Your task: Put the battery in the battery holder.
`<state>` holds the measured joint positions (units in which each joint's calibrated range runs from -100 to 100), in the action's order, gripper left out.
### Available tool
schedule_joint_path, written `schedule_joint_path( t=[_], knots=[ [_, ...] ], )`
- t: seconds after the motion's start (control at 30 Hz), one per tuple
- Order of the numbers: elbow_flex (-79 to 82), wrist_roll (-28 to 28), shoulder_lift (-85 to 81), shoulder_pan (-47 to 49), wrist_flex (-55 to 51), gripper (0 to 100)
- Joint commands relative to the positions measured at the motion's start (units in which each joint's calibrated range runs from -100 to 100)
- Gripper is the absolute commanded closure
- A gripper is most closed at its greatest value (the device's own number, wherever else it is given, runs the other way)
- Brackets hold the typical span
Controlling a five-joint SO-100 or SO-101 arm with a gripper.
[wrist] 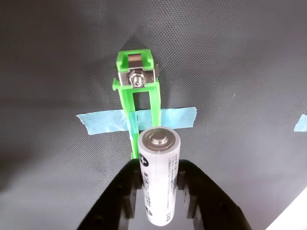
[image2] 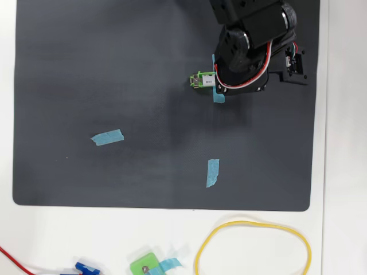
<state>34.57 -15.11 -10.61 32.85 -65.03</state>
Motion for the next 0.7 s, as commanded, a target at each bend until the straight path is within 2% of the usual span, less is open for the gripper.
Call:
schedule_joint_path(
  t=[0.0, 0.67],
  knots=[
    [-0.04, 0.08, -1.46, 0.42, 0.34, 100],
    [-0.04, -0.23, 1.61, 2.18, 0.34, 100]
  ],
)
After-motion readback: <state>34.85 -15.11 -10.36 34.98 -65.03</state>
